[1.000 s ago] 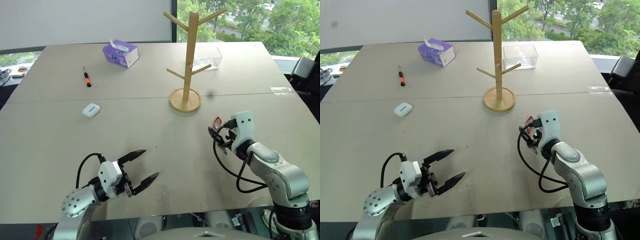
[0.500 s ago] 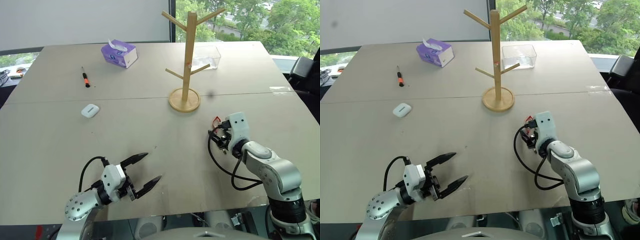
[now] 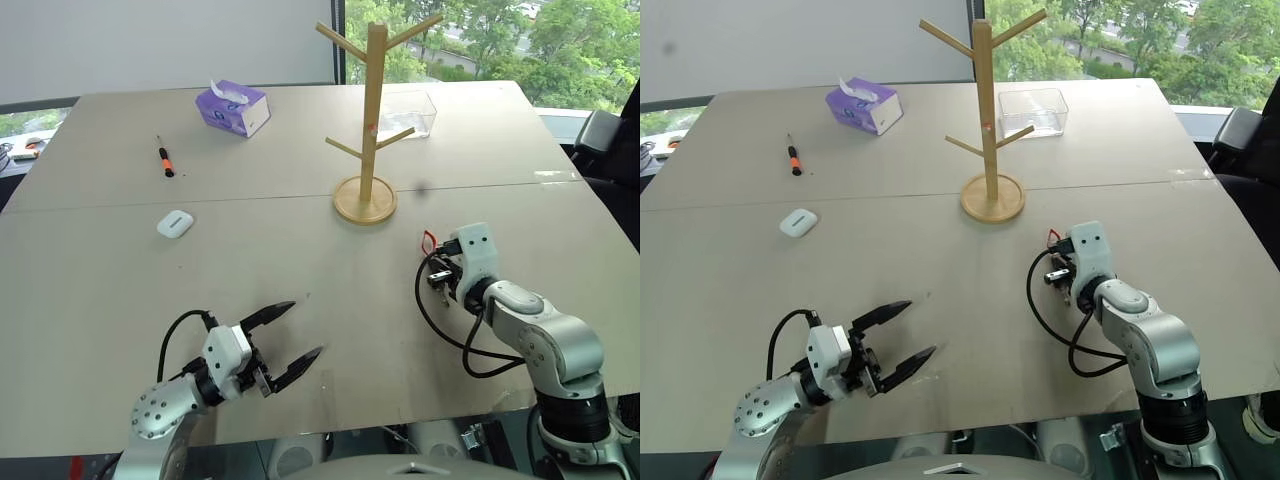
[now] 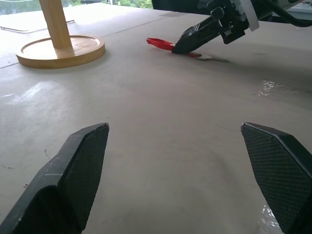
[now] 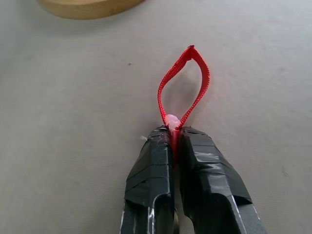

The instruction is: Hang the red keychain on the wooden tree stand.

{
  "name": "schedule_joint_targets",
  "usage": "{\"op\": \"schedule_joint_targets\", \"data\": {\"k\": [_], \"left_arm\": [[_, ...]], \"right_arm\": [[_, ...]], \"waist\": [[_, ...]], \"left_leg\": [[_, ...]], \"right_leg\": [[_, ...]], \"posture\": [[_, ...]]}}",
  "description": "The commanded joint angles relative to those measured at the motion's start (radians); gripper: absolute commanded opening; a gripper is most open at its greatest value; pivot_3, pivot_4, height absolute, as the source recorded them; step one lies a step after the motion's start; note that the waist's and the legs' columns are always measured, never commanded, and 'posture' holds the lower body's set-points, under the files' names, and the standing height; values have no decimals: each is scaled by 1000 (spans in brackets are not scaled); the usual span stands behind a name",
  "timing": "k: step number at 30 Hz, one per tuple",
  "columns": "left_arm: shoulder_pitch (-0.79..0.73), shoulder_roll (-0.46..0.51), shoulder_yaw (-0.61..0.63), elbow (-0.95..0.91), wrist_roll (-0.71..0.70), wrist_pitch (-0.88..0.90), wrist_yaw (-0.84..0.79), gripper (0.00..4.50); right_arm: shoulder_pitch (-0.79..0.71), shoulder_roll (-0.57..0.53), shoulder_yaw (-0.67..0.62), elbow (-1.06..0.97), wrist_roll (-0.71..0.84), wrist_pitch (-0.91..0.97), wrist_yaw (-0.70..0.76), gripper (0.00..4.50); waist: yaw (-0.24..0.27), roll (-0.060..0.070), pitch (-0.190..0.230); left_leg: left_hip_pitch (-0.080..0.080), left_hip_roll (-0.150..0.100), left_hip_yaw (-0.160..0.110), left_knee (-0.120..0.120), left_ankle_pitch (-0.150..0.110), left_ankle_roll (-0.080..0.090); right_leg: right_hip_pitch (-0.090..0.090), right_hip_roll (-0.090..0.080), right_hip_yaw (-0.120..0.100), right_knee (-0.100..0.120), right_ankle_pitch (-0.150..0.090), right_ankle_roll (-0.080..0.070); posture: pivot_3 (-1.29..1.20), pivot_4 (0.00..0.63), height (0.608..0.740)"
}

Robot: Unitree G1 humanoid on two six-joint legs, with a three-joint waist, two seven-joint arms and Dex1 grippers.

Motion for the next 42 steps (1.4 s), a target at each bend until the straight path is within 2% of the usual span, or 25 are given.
{"op": "schedule_joint_targets", "data": {"k": [1, 7, 11, 16, 24, 42], "left_arm": [[-92, 6, 4, -163, -75, 159, 100, 4500], [-306, 41, 26, -321, -187, 463, 271, 4500], [-446, 56, -1, -385, -244, 643, 354, 4500], [-591, 41, 36, -429, -344, 812, 492, 4500], [-694, 53, 97, -408, -402, 915, 561, 4500], [-700, 28, 111, -410, -403, 949, 601, 4500]], "right_arm": [[-69, -87, -34, -87, -1, -208, 138, 74], [-177, -181, -28, -68, -38, -416, 255, 74], [-253, -205, 18, -37, -103, -504, 282, 74], [-351, -198, 73, 14, -180, -571, 289, 74], [-391, -149, 122, 51, -242, -644, 295, 74], [-421, -48, 152, 193, -309, -666, 290, 74]], "waist": [[4, 2, 3], [0, 0, 2], [-1, 0, 2], [1, 0, 2], [1, 0, 2], [1, 0, 2]], "left_leg": [[-1, -1, -1, 0, 0, 0], [-4, -1, -3, 1, 0, 0], [-6, -2, -3, 1, 0, 0], [-8, -2, -3, 3, 1, 0], [-9, -3, -4, 4, 4, -5], [-8, -3, -4, 4, 5, -7]], "right_leg": [[0, -1, -1, 0, 0, 0], [-2, 5, 0, 0, 3, 5], [-4, 6, 1, 1, 3, 4], [-6, 6, 1, 1, 3, 5], [-6, 7, 1, 3, 5, 2], [-6, 7, 1, 4, 6, 0]], "posture": [[0, 150, 740], [0, 150, 740], [0, 150, 740], [0, 150, 740], [0, 150, 740], [0, 150, 740]]}}
